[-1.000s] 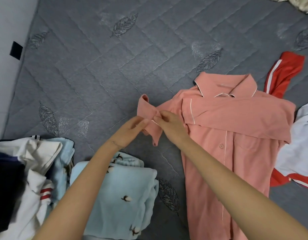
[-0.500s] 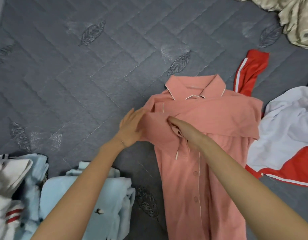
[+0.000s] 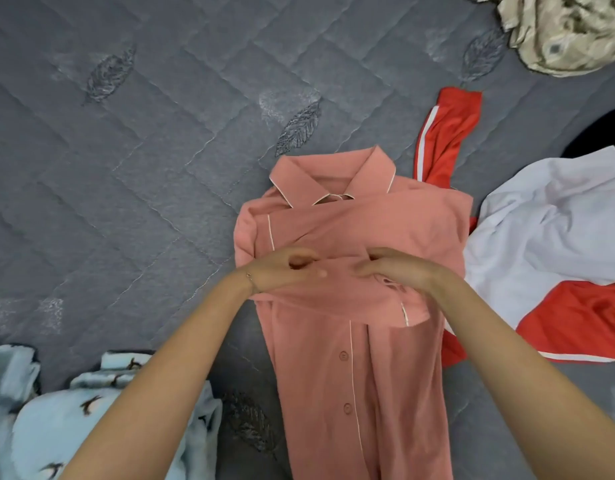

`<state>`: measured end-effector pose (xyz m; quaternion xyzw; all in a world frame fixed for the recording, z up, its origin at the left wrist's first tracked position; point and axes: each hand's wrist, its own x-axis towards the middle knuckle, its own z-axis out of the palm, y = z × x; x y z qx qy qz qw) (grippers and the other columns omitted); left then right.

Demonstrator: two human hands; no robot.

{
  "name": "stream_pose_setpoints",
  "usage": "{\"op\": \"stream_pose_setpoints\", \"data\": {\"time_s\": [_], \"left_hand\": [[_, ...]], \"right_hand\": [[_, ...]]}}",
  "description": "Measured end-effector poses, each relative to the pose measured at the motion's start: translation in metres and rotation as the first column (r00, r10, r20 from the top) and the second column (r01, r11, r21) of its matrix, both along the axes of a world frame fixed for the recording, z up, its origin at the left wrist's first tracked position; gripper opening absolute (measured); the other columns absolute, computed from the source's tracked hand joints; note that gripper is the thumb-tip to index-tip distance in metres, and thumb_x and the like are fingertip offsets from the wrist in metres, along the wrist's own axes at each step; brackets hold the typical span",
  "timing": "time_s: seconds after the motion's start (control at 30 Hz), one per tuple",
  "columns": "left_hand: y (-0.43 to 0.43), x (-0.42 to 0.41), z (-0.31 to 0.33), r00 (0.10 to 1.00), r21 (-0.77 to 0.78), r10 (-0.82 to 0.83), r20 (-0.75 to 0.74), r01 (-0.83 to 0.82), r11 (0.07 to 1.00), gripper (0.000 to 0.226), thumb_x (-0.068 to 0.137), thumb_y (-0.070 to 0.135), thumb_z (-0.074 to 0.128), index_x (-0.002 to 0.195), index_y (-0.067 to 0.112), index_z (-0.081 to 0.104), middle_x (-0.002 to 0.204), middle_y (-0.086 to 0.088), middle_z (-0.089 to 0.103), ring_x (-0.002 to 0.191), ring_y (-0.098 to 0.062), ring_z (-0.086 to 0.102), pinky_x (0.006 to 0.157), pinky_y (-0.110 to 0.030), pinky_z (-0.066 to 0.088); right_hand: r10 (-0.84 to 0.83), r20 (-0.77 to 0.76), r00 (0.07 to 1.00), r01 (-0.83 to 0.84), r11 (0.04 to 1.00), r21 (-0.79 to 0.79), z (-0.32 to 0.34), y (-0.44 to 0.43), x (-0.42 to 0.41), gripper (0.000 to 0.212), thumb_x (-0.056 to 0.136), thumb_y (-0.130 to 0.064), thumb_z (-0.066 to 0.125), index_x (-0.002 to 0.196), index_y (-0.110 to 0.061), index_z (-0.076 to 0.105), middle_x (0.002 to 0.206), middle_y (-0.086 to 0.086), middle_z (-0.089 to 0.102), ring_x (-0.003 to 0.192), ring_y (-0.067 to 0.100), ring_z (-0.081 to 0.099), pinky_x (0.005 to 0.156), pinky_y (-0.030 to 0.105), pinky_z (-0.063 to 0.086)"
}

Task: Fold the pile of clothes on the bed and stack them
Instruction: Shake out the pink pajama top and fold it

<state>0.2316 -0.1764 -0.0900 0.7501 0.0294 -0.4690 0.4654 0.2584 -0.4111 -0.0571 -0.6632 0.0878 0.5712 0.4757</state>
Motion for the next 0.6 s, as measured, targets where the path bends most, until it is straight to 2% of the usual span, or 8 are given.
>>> {"op": "stream_pose_setpoints", "data": {"time_s": [0.07,0.1,0.2,0.27,0.37,0.47,0.53,0.6], "left_hand": [[-0.009,0.002,-0.004,0.999,-0.033,0.032,-0.031,-0.033,0.999,0.047,0.091,0.058,0.048,0.123,0.026,0.060,0.129,0.013,0.057,0.120,-0.001,0.050,0.105,-0.016,0.032],[-0.014,0.004,-0.005,0.998,-0.035,0.056,-0.018,-0.057,0.998,0.050,0.095,0.056,0.041,0.128,0.022,0.058,0.133,0.010,0.055,0.123,-0.005,0.049,0.108,-0.019,0.031],[-0.029,0.008,-0.008,0.982,0.095,-0.081,0.173,0.065,0.993,0.034,0.102,0.017,0.040,0.134,0.007,0.049,0.133,0.003,0.047,0.121,-0.009,0.044,0.096,-0.004,0.027],[-0.035,0.011,-0.015,0.971,0.094,-0.146,0.191,0.130,0.987,0.038,0.096,-0.001,0.046,0.133,0.007,0.050,0.132,-0.004,0.052,0.118,-0.013,0.048,0.100,-0.012,0.032],[-0.037,0.012,-0.024,0.952,0.086,-0.299,0.057,0.294,0.952,0.043,0.088,-0.007,0.043,0.120,0.014,0.061,0.113,0.002,0.063,0.102,-0.009,0.054,0.091,-0.015,0.039],[-0.040,0.011,-0.030,0.902,0.153,-0.430,0.023,0.422,0.894,0.019,0.087,0.008,0.050,0.089,0.020,0.065,0.087,0.005,0.061,0.084,-0.012,0.051,0.080,-0.025,0.043],[-0.035,0.009,-0.036,0.923,0.212,-0.342,0.178,0.303,0.929,0.011,0.084,0.020,0.055,0.075,0.024,0.061,0.076,0.002,0.059,0.074,-0.015,0.048,0.073,-0.032,0.042],[-0.029,0.010,-0.039,0.928,0.195,-0.102,0.357,0.033,0.980,0.008,0.086,0.014,0.056,0.086,0.016,0.063,0.078,-0.004,0.061,0.071,-0.014,0.045,0.071,-0.026,0.038]], "right_hand": [[0.015,0.023,1.000,-0.015,1.000,0.000,-0.005,-0.006,0.000,0.034,0.090,0.000,0.052,0.120,-0.010,0.063,0.099,0.002,0.068,0.078,0.008,0.063,0.070,0.019,0.050],[0.024,0.020,1.000,-0.025,1.000,0.015,-0.005,-0.008,-0.001,0.037,0.089,0.004,0.050,0.120,-0.011,0.064,0.099,0.002,0.067,0.078,0.006,0.061,0.069,0.017,0.048],[0.026,-0.061,0.998,-0.021,0.996,0.088,-0.002,-0.016,0.000,0.040,0.088,0.007,0.049,0.108,-0.022,0.067,0.103,-0.004,0.070,0.088,0.006,0.063,0.082,0.017,0.048],[0.038,-0.057,0.998,-0.031,0.992,0.118,-0.001,-0.025,0.003,0.040,0.088,0.006,0.050,0.106,-0.024,0.068,0.111,0.000,0.070,0.097,0.011,0.063,0.093,0.025,0.047],[0.084,-0.010,0.996,-0.082,0.986,0.145,0.000,-0.041,0.010,0.040,0.089,0.006,0.050,0.110,-0.024,0.066,0.109,-0.003,0.069,0.095,0.009,0.063,0.087,0.020,0.047],[0.117,0.037,0.992,-0.121,0.979,0.161,-0.004,-0.058,0.015,0.043,0.086,-0.002,0.058,0.119,-0.028,0.063,0.121,-0.003,0.066,0.109,0.011,0.061,0.096,0.024,0.045],[0.018,0.019,1.000,-0.019,0.994,0.107,-0.008,-0.069,0.019,0.045,0.086,-0.006,0.062,0.118,-0.038,0.059,0.126,-0.005,0.063,0.114,0.008,0.057,0.097,0.022,0.043],[-0.100,0.056,0.993,0.100,0.995,0.011,-0.016,-0.080,0.022,0.043,0.089,-0.011,0.061,0.123,-0.038,0.056,0.127,-0.011,0.058,0.114,0.007,0.054,0.091,0.017,0.043]]}}
